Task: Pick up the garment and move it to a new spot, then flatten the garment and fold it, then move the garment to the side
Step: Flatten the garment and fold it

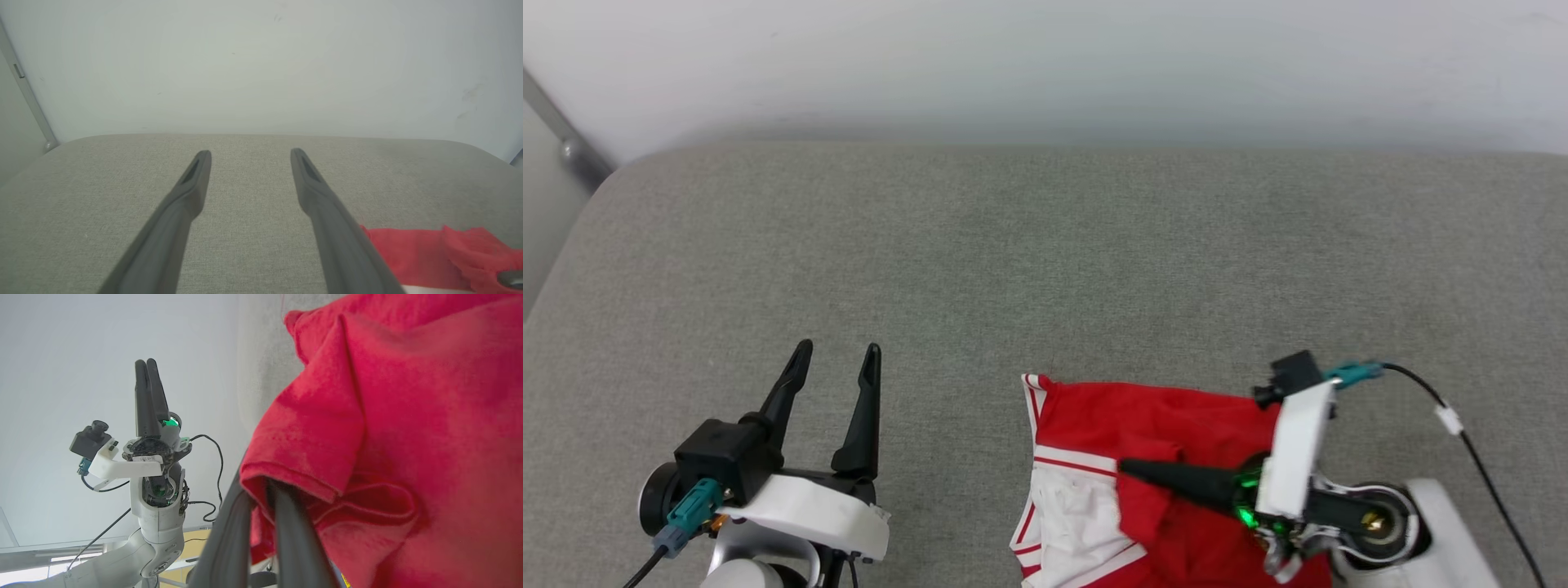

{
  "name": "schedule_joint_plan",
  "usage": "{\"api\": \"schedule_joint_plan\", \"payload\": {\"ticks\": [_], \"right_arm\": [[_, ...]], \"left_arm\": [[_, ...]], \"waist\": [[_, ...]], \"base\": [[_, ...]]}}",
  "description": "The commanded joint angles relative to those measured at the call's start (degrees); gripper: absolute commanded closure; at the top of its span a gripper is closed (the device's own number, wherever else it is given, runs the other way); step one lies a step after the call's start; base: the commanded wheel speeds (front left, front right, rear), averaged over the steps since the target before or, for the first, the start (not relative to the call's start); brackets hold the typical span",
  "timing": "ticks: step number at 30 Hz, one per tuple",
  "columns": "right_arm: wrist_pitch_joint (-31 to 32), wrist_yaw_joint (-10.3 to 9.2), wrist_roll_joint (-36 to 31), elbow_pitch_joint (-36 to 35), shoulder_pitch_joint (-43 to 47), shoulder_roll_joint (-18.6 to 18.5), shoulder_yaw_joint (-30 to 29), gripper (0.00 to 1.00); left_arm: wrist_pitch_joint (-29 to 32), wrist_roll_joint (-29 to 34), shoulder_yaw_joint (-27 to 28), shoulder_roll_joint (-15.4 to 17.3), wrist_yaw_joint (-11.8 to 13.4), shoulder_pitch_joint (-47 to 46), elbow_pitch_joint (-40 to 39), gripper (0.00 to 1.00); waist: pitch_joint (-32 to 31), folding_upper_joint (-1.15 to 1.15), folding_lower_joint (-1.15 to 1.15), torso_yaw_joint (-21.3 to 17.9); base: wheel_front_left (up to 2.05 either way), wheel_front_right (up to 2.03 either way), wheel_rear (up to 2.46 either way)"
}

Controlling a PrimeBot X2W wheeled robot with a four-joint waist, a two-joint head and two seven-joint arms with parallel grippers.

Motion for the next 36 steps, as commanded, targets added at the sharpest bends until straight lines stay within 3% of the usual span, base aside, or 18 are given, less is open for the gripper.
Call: {"api": "schedule_joint_plan", "payload": {"ticks": [1, 7, 8, 9, 15, 23, 25, 29, 30, 36], "right_arm": [[-1.99, -0.01, 0.84, 0.79, -1.53, 0.17, 3.44, 1.00], [-10.04, -0.01, -0.41, 3.94, -4.53, 0.14, 11.99, 1.00], [-11.38, -0.01, -1.35, 4.49, -5.02, 0.14, 12.82, 0.70], [-12.43, -0.01, -1.93, 4.96, -5.29, 0.13, 13.59, 0.00], [-16.93, -0.01, -5.13, 3.18, -7.26, -1.98, 18.06, 0.00], [-32.58, -0.02, -20.35, -5.16, -8.06, -12.82, 22.09, 0.00], [-37.41, -0.02, -27.15, -5.46, -7.29, -15.63, 20.46, 0.00], [-44.24, -0.02, -37.79, -5.50, -3.64, -17.58, 12.72, 0.00], [-44.24, -0.02, -37.79, -5.50, -3.64, -17.58, 12.72, 0.00], [-48.17, -0.02, -50.38, -10.25, 5.39, -15.16, -3.57, 0.00]], "left_arm": [[0.00, -0.17, -0.13, -0.30, -0.38, -1.00, 0.36, 0.00], [-0.44, -0.37, -0.38, -0.58, -0.75, -1.83, 1.06, 0.00], [-0.53, -0.37, -0.41, -0.63, -0.83, -1.90, 1.22, 0.00], [-0.57, -0.32, -0.42, -0.66, -0.89, -1.93, 1.36, 0.00], [-0.99, -0.98, -0.45, -1.00, -1.30, -1.63, 2.19, 0.00], [-1.49, -1.28, -0.31, -0.80, -1.34, -1.23, 3.33, 0.00], [-1.54, -1.22, -0.10, -0.61, -0.94, -0.67, 3.45, 0.00], [-1.75, -0.93, 0.18, -0.33, -0.22, 0.38, 3.57, 0.00], [-1.75, -0.93, 0.18, -0.33, -0.22, 0.38, 3.57, 0.00], [-2.46, -0.09, 0.92, 0.04, 1.09, 1.87, 3.36, 0.00]], "waist": [[0.48, 0.00, 0.00, 0.53], [1.32, 0.00, 0.00, 1.30], [1.44, 0.00, 0.00, 1.38], [1.49, 0.00, 0.00, 1.41], [1.56, 0.00, 0.00, 1.24], [0.40, 0.00, 0.00, 0.02], [-0.15, 0.00, 0.00, -0.61], [-1.22, 0.00, 0.00, -1.60], [-1.22, 0.00, 0.00, -1.60], [-2.72, 0.00, 0.00, -2.48]], "base": [[0.00, 0.00, 0.00], [0.00, 0.00, 0.00], [0.00, 0.00, 0.00], [0.00, 0.00, 0.00], [0.00, 0.00, 0.00], [0.00, 0.00, 0.00], [0.00, 0.00, 0.00], [0.00, 0.00, 0.00], [0.00, 0.00, 0.00], [0.00, 0.00, 0.00]]}}
